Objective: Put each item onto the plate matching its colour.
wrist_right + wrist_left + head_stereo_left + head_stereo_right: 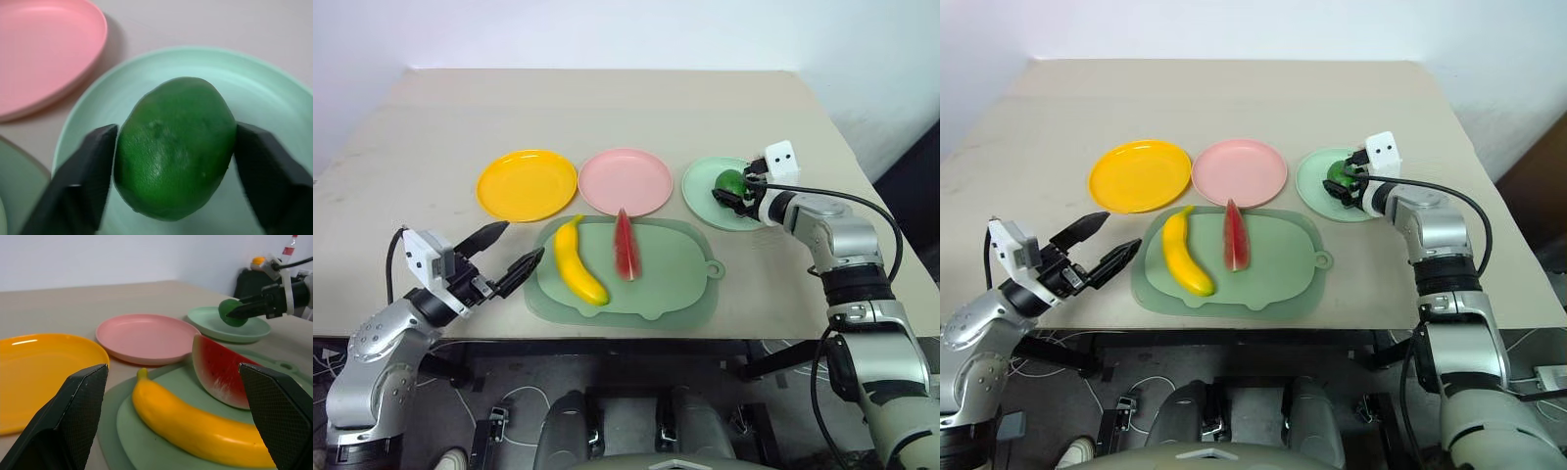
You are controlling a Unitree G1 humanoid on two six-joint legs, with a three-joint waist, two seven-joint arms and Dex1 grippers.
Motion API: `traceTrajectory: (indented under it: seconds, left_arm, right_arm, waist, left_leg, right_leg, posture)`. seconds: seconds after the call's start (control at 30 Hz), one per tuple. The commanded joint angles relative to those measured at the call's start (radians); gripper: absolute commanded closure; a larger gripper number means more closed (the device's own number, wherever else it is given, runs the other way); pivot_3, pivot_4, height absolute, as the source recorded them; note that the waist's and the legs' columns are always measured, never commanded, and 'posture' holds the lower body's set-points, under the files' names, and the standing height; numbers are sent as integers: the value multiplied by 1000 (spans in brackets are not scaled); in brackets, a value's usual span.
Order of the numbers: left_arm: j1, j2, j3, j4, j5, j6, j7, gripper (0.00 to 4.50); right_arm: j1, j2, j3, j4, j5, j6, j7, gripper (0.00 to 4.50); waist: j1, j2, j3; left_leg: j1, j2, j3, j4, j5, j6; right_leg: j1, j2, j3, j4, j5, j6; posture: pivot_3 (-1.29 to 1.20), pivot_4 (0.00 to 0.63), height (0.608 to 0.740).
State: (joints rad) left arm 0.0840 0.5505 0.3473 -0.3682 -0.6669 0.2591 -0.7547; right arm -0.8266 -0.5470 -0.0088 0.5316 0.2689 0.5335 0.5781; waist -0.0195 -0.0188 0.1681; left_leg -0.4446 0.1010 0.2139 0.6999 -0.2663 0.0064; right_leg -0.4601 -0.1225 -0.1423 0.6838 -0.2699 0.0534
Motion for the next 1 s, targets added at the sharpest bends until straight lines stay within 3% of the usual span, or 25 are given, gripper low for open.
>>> traceTrajectory:
  seconds: [0.03, 0.27, 0.4, 0.5, 0.7, 1.0]
  left_arm:
    - [7, 11, 36, -48, -17, -4, 10, 0]
    - [15, 18, 49, -49, -20, -4, 7, 0]
    - [-18, 19, 31, -17, -10, -12, -1, 0]
    - [-44, 14, 14, 7, -1, -19, -12, 0]
    - [-98, -2, -22, 58, 17, -32, -32, 0]
    - [-112, -19, -47, 79, 32, -38, -47, 0]
  right_arm:
    - [-40, -12, -28, -9, -14, -19, 12, 49]
    - [9, -19, -89, -240, 69, 126, 41, 49]
    - [138, 78, -108, -667, 266, 457, -37, 49]
    - [163, 155, -114, -785, 330, 649, -118, 49]
    - [112, 303, -188, -860, 391, 994, -245, 49]
    - [35, 398, -165, -789, 350, 1081, -334, 49]
  waist:
    - [2, 0, 0]
    - [-1, 1, 0]
    - [3, 1, 0]
    - [-2, 1, 0]
    - [5, 0, 0]
    - [-1, 0, 0]
  left_leg:
    - [0, 0, 0, 0, 0, 0]
    - [0, 0, 0, 0, 0, 0]
    - [0, 1, -1, 0, 0, 0]
    - [0, 1, -2, 0, 0, -1]
    - [-1, 0, -2, 0, 0, 0]
    - [-1, 0, -1, -1, 0, 0]
  right_leg:
    - [0, 0, 0, 0, 0, 0]
    - [-1, 0, 0, 0, 0, 0]
    - [-1, 0, 0, 0, 0, 0]
    - [-1, 0, 0, 1, 0, -1]
    - [0, 0, 0, 0, 1, -1]
    - [-1, 0, 0, 0, 1, -1]
  posture:
    - [0, 150, 695]
    - [0, 150, 695]
    - [0, 150, 695]
    - [0, 150, 695]
    - [0, 150, 695]
    - [0, 150, 695]
